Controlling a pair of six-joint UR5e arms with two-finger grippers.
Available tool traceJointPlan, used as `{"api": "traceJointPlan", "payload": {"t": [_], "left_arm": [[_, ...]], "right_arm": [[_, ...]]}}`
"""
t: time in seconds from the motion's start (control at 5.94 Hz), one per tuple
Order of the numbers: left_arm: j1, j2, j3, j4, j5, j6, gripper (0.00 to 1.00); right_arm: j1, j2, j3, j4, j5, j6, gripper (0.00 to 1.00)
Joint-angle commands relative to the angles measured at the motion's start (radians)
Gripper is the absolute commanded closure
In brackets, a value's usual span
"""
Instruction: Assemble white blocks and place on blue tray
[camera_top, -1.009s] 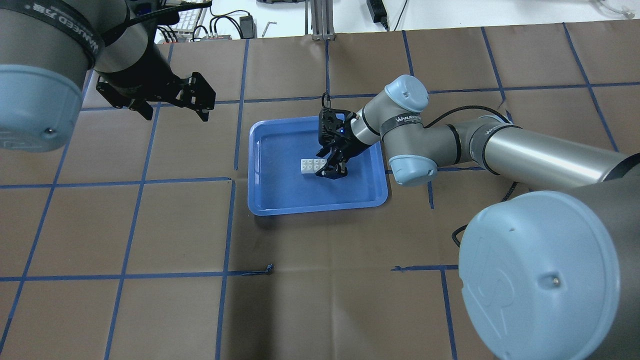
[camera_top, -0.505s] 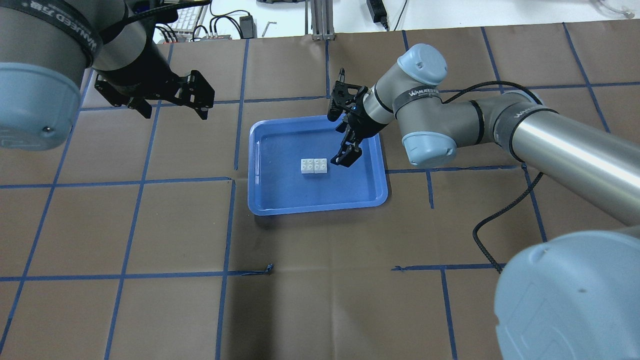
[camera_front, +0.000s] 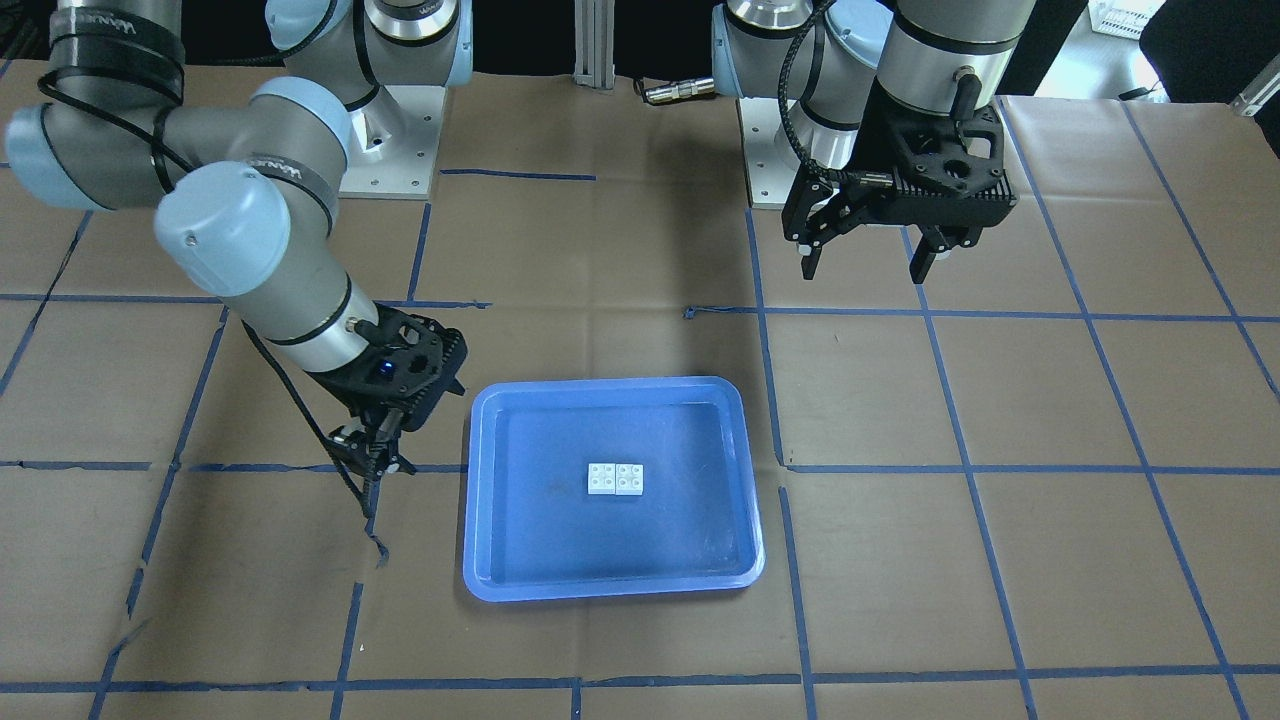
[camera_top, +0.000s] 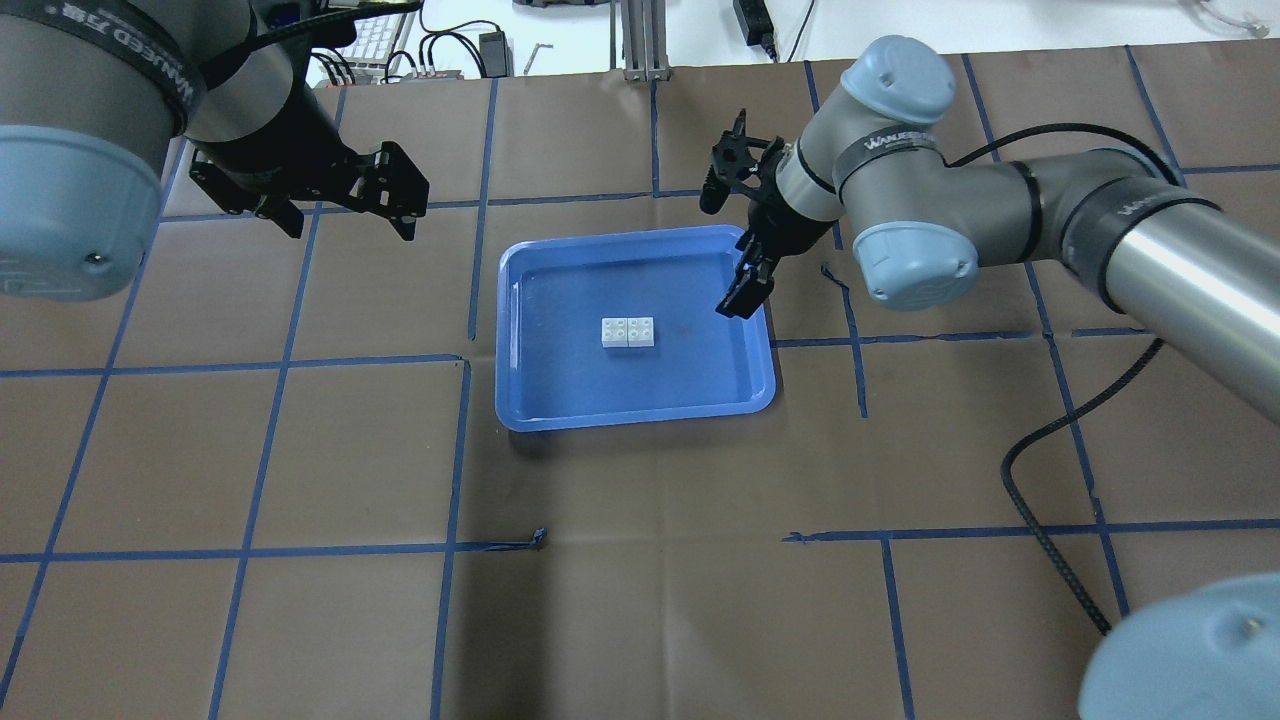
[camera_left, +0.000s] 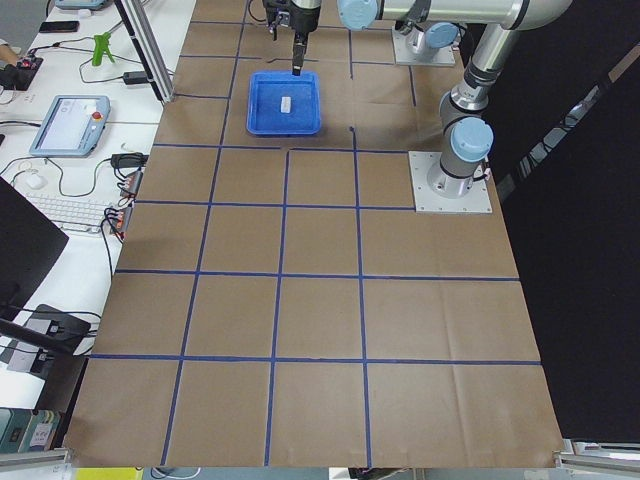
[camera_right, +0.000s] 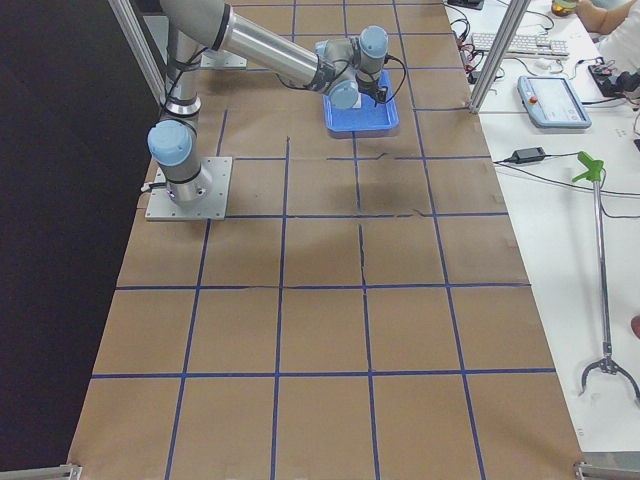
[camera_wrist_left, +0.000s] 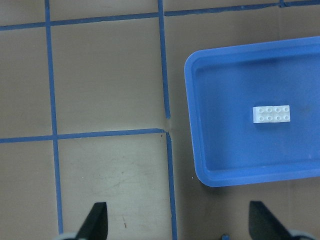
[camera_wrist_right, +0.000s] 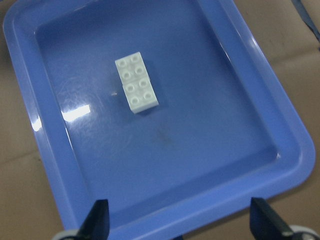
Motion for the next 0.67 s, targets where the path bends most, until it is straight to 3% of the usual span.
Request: {"api": "traceJointPlan", "payload": {"t": [0.0,0.17,0.5], "left_arm": [[0.0,0.002,-0.002,-0.001,0.0,-0.002,0.01],[0.0,0.002,0.0,-0.001,0.0,-0.002,0.01],[0.0,0.002,0.0,-0.001,0.0,-0.002,0.01]], "right_arm": [[-0.063,-0.109,-0.034,0.154,-0.115,0.182,0.0],[-0.064,-0.126,-0.069,0.205,-0.172,0.433,0.0],[-0.06,-0.166,-0.182,0.443,-0.226,0.743,0.0]]}}
